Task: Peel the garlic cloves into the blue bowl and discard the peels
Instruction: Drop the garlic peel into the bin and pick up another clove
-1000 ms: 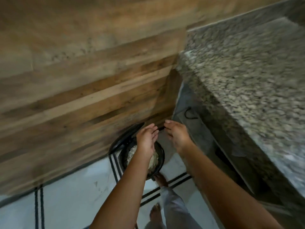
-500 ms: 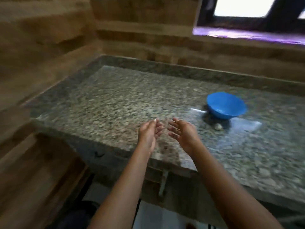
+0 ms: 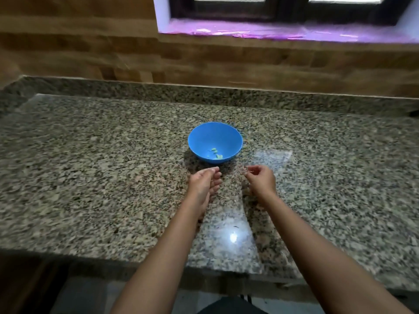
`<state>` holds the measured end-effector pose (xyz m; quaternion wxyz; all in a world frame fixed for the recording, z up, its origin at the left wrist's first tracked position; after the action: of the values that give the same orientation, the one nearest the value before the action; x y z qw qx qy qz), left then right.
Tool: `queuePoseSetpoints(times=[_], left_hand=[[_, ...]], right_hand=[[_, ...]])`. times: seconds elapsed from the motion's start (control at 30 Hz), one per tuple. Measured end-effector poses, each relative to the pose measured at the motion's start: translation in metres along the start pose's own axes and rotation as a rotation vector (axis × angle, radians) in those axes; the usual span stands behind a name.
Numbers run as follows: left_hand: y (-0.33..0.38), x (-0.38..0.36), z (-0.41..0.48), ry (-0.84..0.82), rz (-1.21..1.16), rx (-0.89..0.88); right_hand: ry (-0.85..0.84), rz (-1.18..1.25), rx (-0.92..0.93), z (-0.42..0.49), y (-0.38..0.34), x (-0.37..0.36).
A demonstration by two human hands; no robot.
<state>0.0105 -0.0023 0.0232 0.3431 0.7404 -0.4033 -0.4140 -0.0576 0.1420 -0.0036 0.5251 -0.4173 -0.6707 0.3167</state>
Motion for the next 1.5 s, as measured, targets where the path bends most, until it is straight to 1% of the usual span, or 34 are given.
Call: queuePoseSetpoints(times=[0.1, 0.2, 0.3, 0.37, 0.43, 0.5, 0.6, 0.7, 0.73, 0.8, 0.87, 0.9, 0.93, 0.97, 1.0, 1.07, 1.13, 1.2, 1.3, 1.4, 1.5], left_hand=[[-0.003, -0.001, 0.007, 0.05, -0.009, -0.019], [-0.003, 0.004, 0.012, 0.062, 0.002, -0.049], [-0.003, 0.009, 0.016, 0.062, 0.015, -0.053], [-0.003, 0.011, 0.02, 0.052, 0.012, -0.049], [-0.001, 0.014, 0.022, 0.041, 0.022, -0.05], [0.001, 0.018, 0.024, 0.048, 0.041, -0.07], [0.005, 0.028, 0.027, 0.086, 0.106, -0.108], [0.007, 0.04, 0.03, 0.154, 0.283, -0.177], [0.007, 0.043, 0.031, 0.146, 0.364, -0.193], [0.005, 0.043, 0.034, 0.047, 0.531, -0.174], [-0.001, 0.041, 0.039, -0.057, 0.772, -0.155], [-0.005, 0.04, 0.042, -0.079, 0.883, -0.174], [-0.007, 0.039, 0.043, -0.074, 0.941, -0.201], [-0.007, 0.038, 0.042, -0.057, 0.943, -0.215], [-0.008, 0.038, 0.041, -0.048, 0.895, -0.204], [-0.009, 0.04, 0.04, -0.085, 0.699, -0.152], [-0.007, 0.04, 0.035, -0.15, 0.564, -0.122], [-0.004, 0.039, 0.03, -0.194, 0.45, -0.112], [0.004, 0.034, 0.024, -0.213, 0.285, -0.135], [0.007, 0.035, 0.024, -0.264, 0.133, -0.133], [0.005, 0.034, 0.024, -0.319, 0.101, -0.137]], right_hand=[[-0.013, -0.224, 0.071, 0.012, 0.008, 0.0], [-0.038, -0.33, 0.097, 0.02, 0.016, -0.005], [-0.017, -0.279, 0.111, 0.015, 0.01, -0.004], [0.011, -0.146, 0.151, 0.005, -0.004, -0.001], [0.03, -0.048, 0.239, -0.002, -0.025, -0.001], [0.015, 0.005, 0.317, 0.0, -0.051, -0.005], [-0.04, 0.035, 0.341, 0.012, -0.083, -0.016], [-0.063, 0.076, 0.32, 0.014, -0.093, -0.022], [-0.056, 0.1, 0.322, 0.011, -0.09, -0.022], [-0.032, 0.144, 0.336, -0.001, -0.081, -0.019], [-0.037, 0.187, 0.338, -0.016, -0.065, -0.018], [-0.061, 0.196, 0.33, -0.023, -0.058, -0.019], [-0.096, 0.188, 0.314, -0.029, -0.051, -0.019], [-0.142, 0.173, 0.29, -0.033, -0.045, -0.019], [-0.194, 0.14, 0.264, -0.036, -0.039, -0.02], [-0.296, 0.024, 0.231, -0.039, -0.033, -0.02], [-0.367, -0.092, 0.247, -0.04, -0.032, -0.02], [-0.397, -0.135, 0.292, -0.041, -0.035, -0.021], [-0.399, -0.075, 0.31, -0.041, -0.04, -0.02], [-0.401, 0.08, 0.278, -0.042, -0.044, -0.016], [-0.384, 0.145, 0.298, -0.044, -0.046, -0.013]])
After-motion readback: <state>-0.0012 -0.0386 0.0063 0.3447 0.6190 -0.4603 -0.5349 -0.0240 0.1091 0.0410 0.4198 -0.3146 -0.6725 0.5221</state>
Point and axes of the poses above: each hand's wrist, its own z-axis towards the middle knuckle, its own x-axis out of the back of the hand, y = z × x, the point moved 1 cm from there along z, towards the middle knuckle, and after that the axes turned 7 degrees about -y, right-handed, at the moved point
